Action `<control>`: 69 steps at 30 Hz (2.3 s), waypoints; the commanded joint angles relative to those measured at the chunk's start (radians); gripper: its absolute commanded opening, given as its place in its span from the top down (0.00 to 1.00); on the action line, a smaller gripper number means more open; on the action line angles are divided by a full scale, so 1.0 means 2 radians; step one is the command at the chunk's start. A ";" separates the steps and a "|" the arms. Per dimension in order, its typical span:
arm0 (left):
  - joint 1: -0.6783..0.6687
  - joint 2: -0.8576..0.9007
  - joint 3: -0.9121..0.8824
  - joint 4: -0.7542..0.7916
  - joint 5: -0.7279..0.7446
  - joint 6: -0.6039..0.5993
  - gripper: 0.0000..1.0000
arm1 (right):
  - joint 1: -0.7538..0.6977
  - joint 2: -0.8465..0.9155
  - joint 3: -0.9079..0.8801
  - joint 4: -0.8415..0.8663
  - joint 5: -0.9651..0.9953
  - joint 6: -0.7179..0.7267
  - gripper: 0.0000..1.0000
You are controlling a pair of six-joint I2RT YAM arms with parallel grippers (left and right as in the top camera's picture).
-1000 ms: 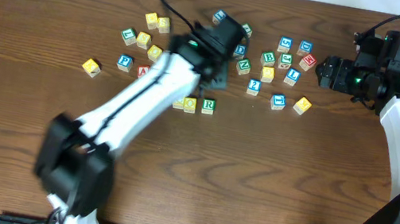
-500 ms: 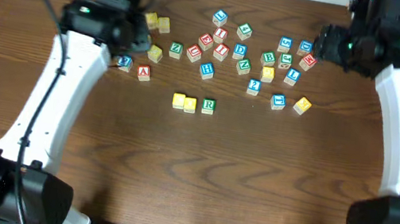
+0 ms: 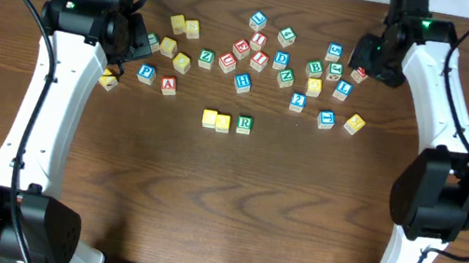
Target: Spell out CORL
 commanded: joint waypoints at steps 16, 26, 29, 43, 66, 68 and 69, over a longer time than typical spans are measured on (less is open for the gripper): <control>0.001 -0.002 0.001 -0.003 -0.003 0.010 0.44 | 0.018 0.092 0.007 0.031 0.004 0.010 0.46; 0.001 -0.002 0.001 -0.003 -0.003 0.010 0.44 | 0.019 0.093 -0.001 0.039 0.012 0.012 0.54; 0.001 -0.002 0.001 -0.003 -0.003 0.010 0.44 | 0.020 0.093 -0.012 0.041 0.012 0.012 0.55; 0.001 -0.002 0.001 -0.003 -0.003 0.010 0.44 | 0.020 0.093 -0.039 0.073 0.012 -0.003 0.71; 0.001 -0.002 0.001 -0.002 -0.003 0.010 0.44 | 0.057 -0.039 -0.029 -0.032 -0.071 -0.086 0.86; 0.001 -0.002 0.001 -0.002 -0.003 0.010 0.44 | 0.075 -0.037 -0.031 -0.048 -0.071 -0.086 0.87; 0.001 -0.002 0.001 -0.002 -0.003 0.010 0.44 | 0.084 -0.036 -0.033 -0.055 -0.071 -0.086 0.88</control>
